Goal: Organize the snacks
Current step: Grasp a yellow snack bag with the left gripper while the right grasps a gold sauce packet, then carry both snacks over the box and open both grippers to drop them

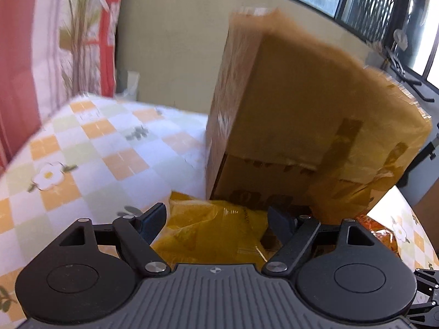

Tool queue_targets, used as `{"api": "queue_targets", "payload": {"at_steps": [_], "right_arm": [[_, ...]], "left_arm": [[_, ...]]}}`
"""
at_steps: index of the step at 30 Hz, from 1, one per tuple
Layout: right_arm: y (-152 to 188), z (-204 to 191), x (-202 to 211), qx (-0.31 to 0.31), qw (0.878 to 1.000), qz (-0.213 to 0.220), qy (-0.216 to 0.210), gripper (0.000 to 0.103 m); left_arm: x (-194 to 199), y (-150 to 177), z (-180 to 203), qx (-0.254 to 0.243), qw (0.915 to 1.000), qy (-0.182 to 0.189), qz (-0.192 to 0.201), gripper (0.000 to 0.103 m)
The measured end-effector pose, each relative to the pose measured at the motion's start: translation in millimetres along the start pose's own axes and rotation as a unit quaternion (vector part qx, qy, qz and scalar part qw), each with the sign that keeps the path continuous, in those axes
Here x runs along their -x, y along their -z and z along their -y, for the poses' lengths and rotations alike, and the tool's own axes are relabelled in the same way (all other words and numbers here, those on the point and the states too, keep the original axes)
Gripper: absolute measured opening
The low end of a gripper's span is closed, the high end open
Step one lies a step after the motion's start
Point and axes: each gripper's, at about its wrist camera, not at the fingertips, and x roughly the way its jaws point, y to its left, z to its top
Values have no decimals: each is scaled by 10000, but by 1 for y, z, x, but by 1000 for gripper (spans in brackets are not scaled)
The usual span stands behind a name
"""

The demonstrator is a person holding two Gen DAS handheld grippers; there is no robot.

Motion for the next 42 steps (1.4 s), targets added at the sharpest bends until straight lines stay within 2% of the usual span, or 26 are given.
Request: {"api": "queue_targets", "payload": {"at_steps": [4, 6, 10, 12, 15, 27, 33, 36, 42], "right_arm": [[0, 0, 0, -10, 10000, 15, -8, 43], [1, 0, 1, -14, 10000, 18, -12, 43], [0, 0, 1, -15, 10000, 16, -12, 43], [0, 0, 0, -13, 10000, 13, -10, 43], [0, 0, 2, -44, 10000, 8, -11, 43], [3, -10, 24, -232, 9994, 68, -248, 37], [10, -11, 36, -308, 9991, 65, -272, 37], [9, -10, 41, -441, 9984, 196, -295, 37], [5, -12, 54, -303, 9987, 364, -196, 37]], "left_arm": [[-22, 6, -2, -204, 9991, -14, -368, 84], [-25, 12, -2, -246, 9990, -15, -371, 91], [-27, 26, -4, -297, 9981, 94, -529, 92], [-21, 32, -4, -360, 9983, 122, -446, 85], [-11, 40, -5, -354, 9985, 50, -405, 81], [56, 72, -1, -213, 9998, 27, 12, 80], [61, 74, 5, -151, 9997, 156, 70, 80], [64, 72, 12, -217, 9994, 216, 129, 80], [72, 70, 24, -294, 9985, 367, 275, 80]]}}
